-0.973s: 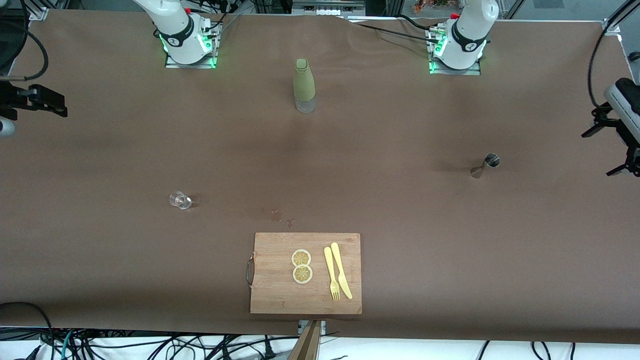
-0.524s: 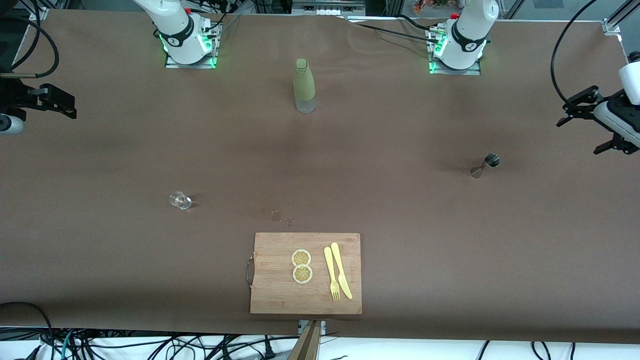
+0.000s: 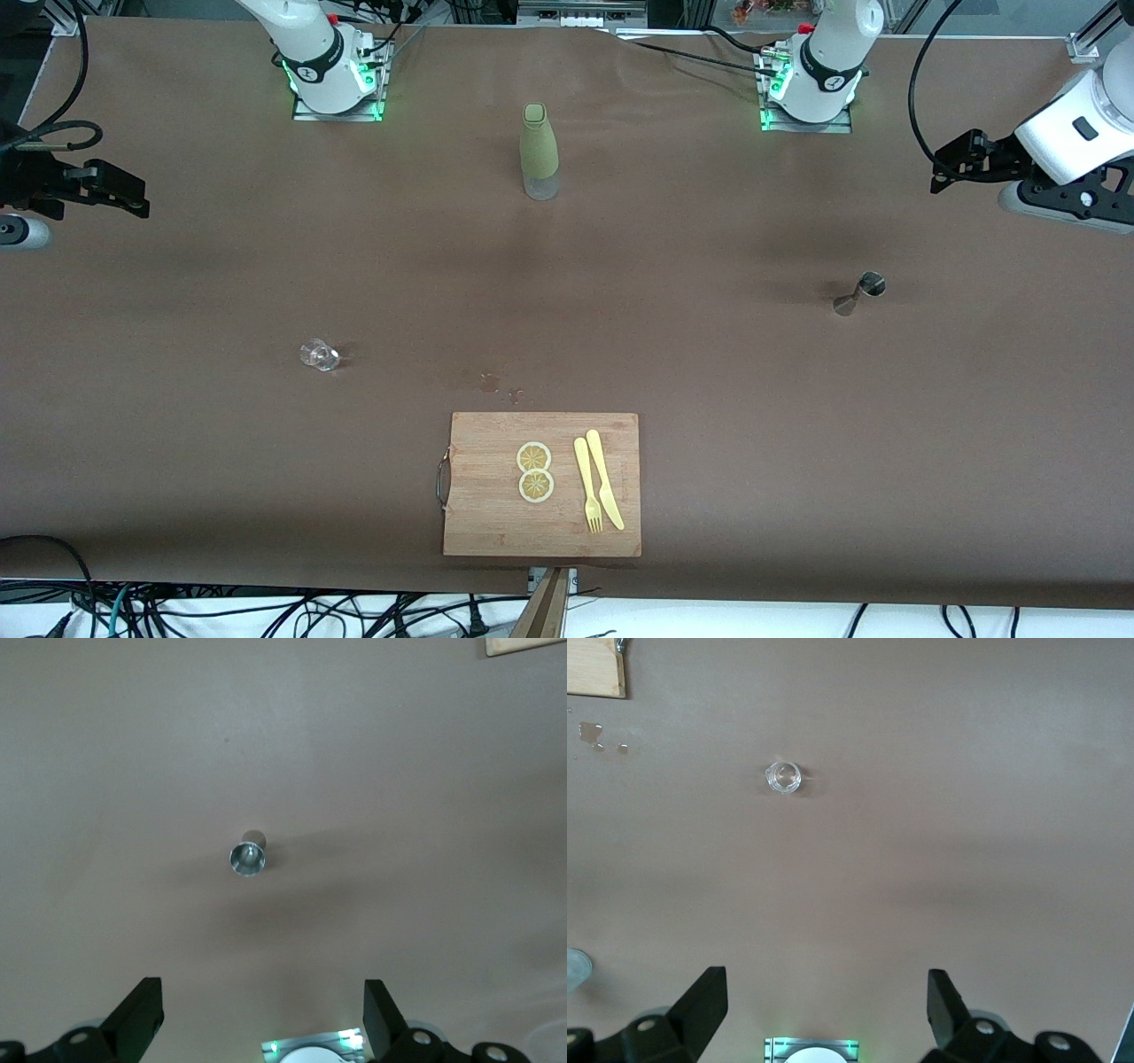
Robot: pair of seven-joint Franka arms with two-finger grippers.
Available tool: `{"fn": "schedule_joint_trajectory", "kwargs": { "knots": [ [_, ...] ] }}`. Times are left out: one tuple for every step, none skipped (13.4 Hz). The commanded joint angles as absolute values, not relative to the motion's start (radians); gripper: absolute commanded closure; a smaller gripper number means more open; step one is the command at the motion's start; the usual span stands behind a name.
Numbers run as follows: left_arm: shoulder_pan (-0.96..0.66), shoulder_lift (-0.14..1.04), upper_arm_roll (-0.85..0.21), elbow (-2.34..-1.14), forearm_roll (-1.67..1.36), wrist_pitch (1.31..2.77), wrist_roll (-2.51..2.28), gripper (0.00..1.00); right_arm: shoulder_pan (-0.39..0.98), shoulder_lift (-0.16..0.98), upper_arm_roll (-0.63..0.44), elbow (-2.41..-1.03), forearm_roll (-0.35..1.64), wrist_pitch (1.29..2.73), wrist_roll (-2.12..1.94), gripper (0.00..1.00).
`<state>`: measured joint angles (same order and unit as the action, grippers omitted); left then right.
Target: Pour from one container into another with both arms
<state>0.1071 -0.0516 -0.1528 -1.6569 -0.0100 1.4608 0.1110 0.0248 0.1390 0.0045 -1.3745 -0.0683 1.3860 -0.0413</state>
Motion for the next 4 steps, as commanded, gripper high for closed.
{"fn": "schedule_joint_trajectory", "kwargs": {
  "knots": [
    [0.114, -0.054, -0.164, -1.620, 0.020, 1.419, 0.028, 0.00, 0.015, 0.130, 0.005, -1.382, -0.046, 1.396, -0.029, 0.00],
    [0.109, -0.054, -0.167, -1.620, 0.018, 1.419, -0.010, 0.00, 0.015, 0.130, 0.003, -1.382, -0.046, 1.396, -0.029, 0.00],
    [0.097, -0.051, -0.167, -1.618, 0.017, 1.419, -0.058, 0.00, 0.015, 0.130, 0.002, -1.382, -0.046, 1.396, -0.029, 0.00],
    [0.066, -0.045, -0.164, -1.615, 0.017, 1.417, -0.089, 0.00, 0.015, 0.130, -0.003, -1.382, -0.045, 1.397, -0.029, 0.00]
  ]
}}
